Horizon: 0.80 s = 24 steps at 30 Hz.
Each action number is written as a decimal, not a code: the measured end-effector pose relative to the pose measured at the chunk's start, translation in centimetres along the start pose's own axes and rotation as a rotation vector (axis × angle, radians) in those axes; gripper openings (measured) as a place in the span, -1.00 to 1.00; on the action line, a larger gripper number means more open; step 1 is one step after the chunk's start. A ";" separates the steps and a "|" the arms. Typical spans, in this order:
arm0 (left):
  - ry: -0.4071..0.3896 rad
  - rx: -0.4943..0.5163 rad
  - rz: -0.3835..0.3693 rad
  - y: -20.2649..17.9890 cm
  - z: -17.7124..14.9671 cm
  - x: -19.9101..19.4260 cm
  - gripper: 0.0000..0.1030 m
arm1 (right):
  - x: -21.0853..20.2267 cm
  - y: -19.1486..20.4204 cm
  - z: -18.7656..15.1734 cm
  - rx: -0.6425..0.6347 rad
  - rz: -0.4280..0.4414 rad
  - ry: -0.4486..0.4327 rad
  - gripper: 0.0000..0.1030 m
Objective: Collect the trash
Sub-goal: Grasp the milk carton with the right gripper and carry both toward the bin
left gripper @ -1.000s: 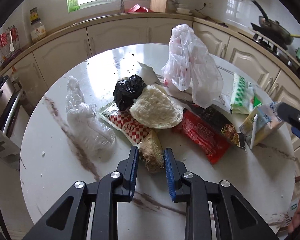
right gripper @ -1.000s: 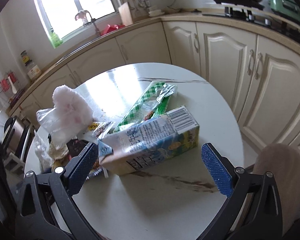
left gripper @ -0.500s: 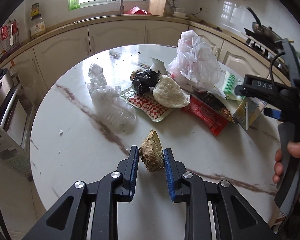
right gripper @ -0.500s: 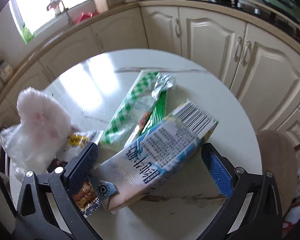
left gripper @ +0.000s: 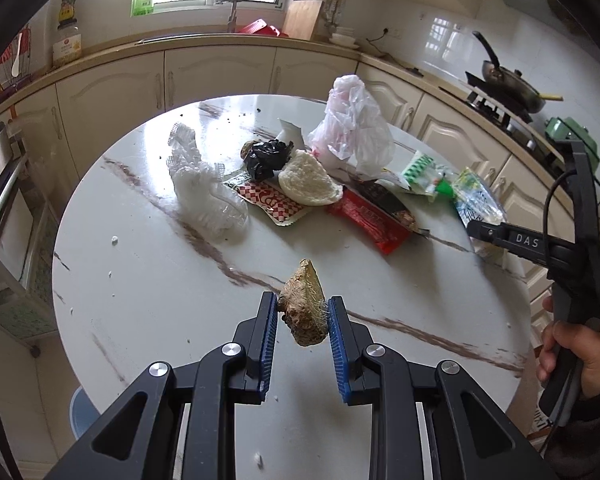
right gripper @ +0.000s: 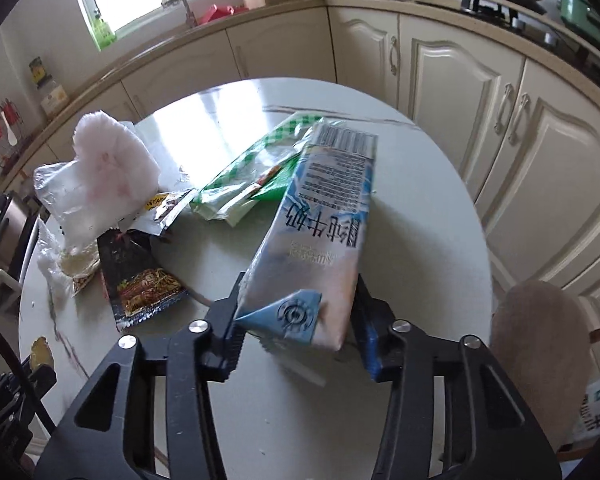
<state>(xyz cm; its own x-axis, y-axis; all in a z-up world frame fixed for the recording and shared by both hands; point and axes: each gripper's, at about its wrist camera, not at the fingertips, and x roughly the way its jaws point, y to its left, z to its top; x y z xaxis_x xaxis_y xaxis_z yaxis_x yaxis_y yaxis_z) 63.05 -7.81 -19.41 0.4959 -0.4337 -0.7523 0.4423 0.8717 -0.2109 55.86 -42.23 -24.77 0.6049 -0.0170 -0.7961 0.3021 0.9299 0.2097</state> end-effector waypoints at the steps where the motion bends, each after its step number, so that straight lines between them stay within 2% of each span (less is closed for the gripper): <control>1: -0.004 -0.001 -0.003 -0.1 -0.2 -0.3 -0.59 | -0.5 -0.3 -0.1 0.003 0.012 -0.011 -0.20; 4: -0.008 -0.006 -0.007 -0.4 -0.5 -1.1 -0.59 | -1.7 -0.7 -0.3 0.002 0.046 -0.036 -0.29; 11: -0.024 -0.003 -0.016 -1.3 -1.3 -3.1 -0.59 | -4.6 -1.1 -1.4 0.005 0.098 -0.091 -0.30; 24: -0.075 0.006 -0.042 -1.3 -3.0 -7.6 -0.59 | -10.1 2.0 -2.2 -0.062 0.205 -0.187 -0.30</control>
<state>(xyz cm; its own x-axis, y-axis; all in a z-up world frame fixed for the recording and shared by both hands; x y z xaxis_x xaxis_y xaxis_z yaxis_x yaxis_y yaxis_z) 56.46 -4.99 -15.33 0.5316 -0.4856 -0.6940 0.4678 0.8514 -0.2373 48.75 -39.38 -17.61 0.7757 0.1122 -0.6211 0.1167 0.9416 0.3158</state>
